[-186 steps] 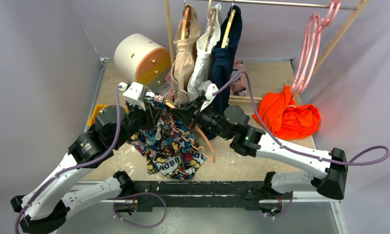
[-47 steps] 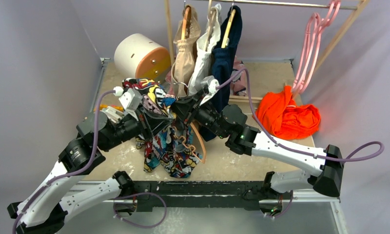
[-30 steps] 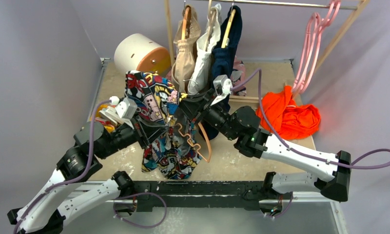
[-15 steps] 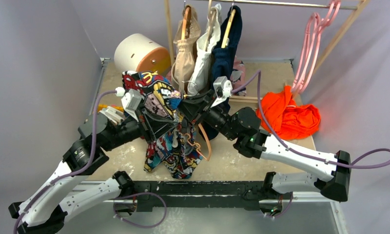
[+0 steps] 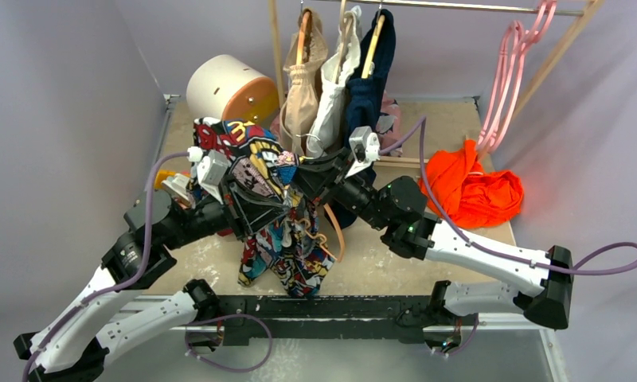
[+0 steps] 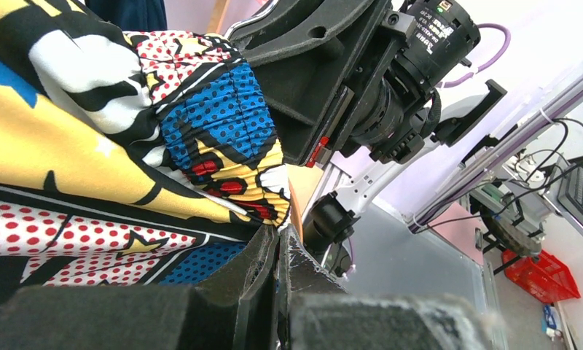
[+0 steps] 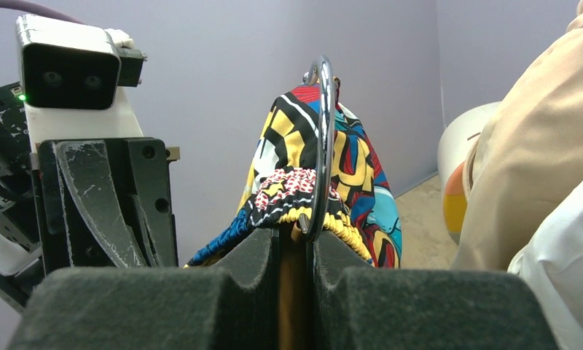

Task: Place the shorts on the hanger
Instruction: Hang the shorts on the hanger.

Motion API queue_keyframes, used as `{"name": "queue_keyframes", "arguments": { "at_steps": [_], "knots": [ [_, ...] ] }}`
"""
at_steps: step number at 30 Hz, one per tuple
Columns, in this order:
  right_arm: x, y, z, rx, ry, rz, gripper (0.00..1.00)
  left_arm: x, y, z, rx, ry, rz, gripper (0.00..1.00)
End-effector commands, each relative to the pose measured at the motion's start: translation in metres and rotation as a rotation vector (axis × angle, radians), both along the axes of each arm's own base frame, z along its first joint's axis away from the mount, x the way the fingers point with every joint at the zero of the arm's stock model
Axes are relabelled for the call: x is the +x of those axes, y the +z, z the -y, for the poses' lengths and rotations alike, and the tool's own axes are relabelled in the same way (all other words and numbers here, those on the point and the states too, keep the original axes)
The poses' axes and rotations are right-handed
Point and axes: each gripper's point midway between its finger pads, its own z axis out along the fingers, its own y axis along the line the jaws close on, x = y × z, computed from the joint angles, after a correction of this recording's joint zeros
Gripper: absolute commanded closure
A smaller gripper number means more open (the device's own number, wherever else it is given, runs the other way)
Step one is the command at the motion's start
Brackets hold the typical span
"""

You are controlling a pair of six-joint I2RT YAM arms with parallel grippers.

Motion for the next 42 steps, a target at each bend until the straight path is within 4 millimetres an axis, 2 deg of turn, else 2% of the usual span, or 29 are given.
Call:
{"name": "queue_keyframes", "arguments": {
  "at_steps": [1,3,4,6,7,9,15,19,20,23,26,29,32,35,39,42],
  "knots": [
    [-0.011,0.056,0.023,0.177,0.002,0.098,1.0,-0.01,0.001,0.002,-0.012,-0.054,0.003,1.0],
    [-0.012,0.058,0.024,0.18,-0.001,0.106,1.0,-0.002,-0.003,-0.002,0.016,-0.002,0.008,1.0],
    [-0.012,0.058,0.026,0.182,-0.002,0.111,1.0,0.001,-0.005,-0.005,0.033,0.018,0.018,0.94],
    [-0.014,0.061,0.029,0.183,-0.008,0.125,1.0,0.003,-0.005,-0.013,0.057,0.055,0.035,0.61],
    [-0.014,0.061,0.031,0.181,-0.009,0.13,1.0,0.003,-0.002,-0.017,0.059,0.066,0.047,0.5],
    [-0.016,0.06,0.034,0.182,-0.009,0.132,1.0,0.001,0.003,-0.024,0.053,0.086,0.07,0.41],
    [-0.024,0.062,0.045,0.207,-0.001,0.152,1.0,-0.009,0.02,-0.04,0.035,0.104,0.119,0.31],
    [-0.031,0.072,0.057,0.211,-0.004,0.197,1.0,-0.026,0.048,-0.057,0.012,0.098,0.208,0.28],
    [-0.032,0.06,0.055,0.18,0.001,0.196,1.0,-0.029,0.057,-0.064,0.003,0.108,0.237,0.27],
    [-0.041,0.051,0.06,0.124,0.026,0.216,1.0,-0.035,0.086,-0.084,-0.019,0.163,0.322,0.26],
    [-0.048,0.042,0.066,0.062,0.039,0.23,1.0,-0.032,0.104,-0.094,-0.006,0.215,0.384,0.25],
    [-0.061,0.03,0.069,-0.014,0.092,0.244,1.0,-0.024,0.11,-0.088,0.035,0.216,0.418,0.25],
    [-0.072,0.012,0.07,-0.095,0.149,0.233,1.0,-0.014,0.106,-0.07,0.087,0.177,0.426,0.25],
    [-0.08,-0.001,0.075,-0.142,0.182,0.224,1.0,-0.006,0.094,-0.045,0.14,0.103,0.415,0.25],
    [-0.086,-0.017,0.08,-0.208,0.209,0.206,1.0,-0.005,0.072,-0.013,0.207,-0.051,0.382,0.25],
    [-0.09,-0.025,0.082,-0.238,0.224,0.203,1.0,-0.007,0.055,0.002,0.233,-0.135,0.361,0.25]
  ]
}}
